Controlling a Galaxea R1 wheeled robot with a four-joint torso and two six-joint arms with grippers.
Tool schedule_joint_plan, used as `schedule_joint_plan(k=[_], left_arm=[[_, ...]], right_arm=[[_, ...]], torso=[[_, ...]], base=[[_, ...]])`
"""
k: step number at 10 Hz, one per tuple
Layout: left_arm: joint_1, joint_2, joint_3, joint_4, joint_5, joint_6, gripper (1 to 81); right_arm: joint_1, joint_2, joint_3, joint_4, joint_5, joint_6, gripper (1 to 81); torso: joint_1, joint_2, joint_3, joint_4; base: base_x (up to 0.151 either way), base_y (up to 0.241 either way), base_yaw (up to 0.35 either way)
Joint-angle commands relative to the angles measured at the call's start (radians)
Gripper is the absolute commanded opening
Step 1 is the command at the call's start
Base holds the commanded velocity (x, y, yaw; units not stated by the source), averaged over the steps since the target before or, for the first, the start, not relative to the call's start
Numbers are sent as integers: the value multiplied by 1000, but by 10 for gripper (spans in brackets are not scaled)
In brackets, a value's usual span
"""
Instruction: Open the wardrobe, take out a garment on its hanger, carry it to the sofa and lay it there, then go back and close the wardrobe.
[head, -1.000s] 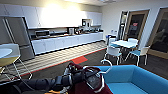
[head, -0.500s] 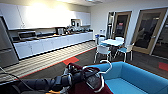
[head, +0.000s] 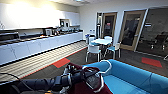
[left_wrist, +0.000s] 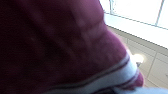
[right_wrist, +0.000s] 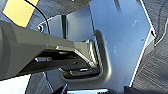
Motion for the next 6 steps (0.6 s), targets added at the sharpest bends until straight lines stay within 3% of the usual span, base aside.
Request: schedule_joint_plan(k=[1, 6], left_arm=[[-168, -4, 49, 32, -75, 19, 10], [-166, -17, 52, 34, -75, 19, 10]], right_arm=[[24, 2, 2, -13, -48, 0, 811], [24, 5, -4, -13, -46, 0, 811]], torso=[[0, 0, 0, 0], [0, 0, 0, 0]], base=[[0, 0, -301], [0, 0, -301]])
